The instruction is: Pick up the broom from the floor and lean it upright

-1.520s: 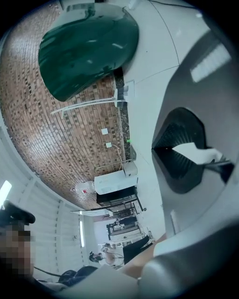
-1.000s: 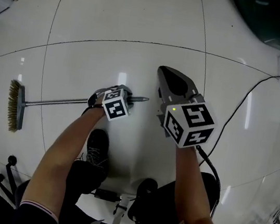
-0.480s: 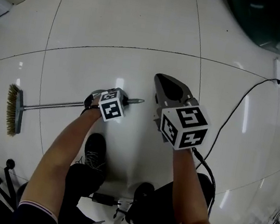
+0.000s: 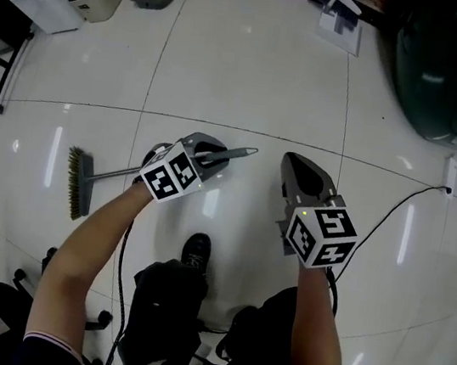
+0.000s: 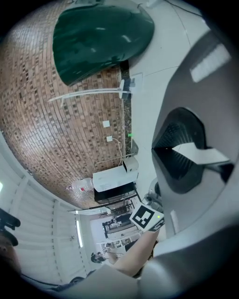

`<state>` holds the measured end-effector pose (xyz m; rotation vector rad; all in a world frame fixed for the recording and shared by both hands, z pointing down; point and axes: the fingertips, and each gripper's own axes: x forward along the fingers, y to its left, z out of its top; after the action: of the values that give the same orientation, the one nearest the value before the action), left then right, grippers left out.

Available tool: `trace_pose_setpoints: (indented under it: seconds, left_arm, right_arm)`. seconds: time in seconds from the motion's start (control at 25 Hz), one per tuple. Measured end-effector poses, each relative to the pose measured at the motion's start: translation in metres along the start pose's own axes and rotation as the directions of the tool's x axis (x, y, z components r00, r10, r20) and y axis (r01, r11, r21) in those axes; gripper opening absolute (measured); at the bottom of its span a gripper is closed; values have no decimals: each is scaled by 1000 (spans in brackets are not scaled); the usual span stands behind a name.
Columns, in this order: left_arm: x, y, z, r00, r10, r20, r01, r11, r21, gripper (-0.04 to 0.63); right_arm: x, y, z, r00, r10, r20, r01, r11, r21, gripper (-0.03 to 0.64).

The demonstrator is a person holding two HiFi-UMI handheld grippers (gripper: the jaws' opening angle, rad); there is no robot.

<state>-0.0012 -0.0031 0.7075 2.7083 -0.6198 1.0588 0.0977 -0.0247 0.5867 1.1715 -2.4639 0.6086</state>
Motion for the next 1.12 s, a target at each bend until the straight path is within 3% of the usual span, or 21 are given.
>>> trace_pose_setpoints:
  seconds: [0.28,0.56,0.68,0.8,1.12]
  left_arm:
    - [-159,82,65,983,171,68,-163,980,-111,86]
    - [-263,135,97,943,317,106,-287,931,-226,86]
    - [-305,153,105,913,387,132,-340,898,-280,86]
    - [-347,175,114,871,467,150,-396,849,-349,86]
    - [-416,228,147,783,598,172,-439,726,-530,84]
  right_arm:
    - [-6,85,153,998,57,0,-57,996,-74,5]
    - [-6,144,274,996,88,-10,-89,984,-153,5]
    - [-4,168,309,995,101,-23,-103,980,-172,5]
    - [-1,187,340,992,122,-30,-126,974,-187,5]
    - [29,199,402,979,201,-34,-204,957,-206,3]
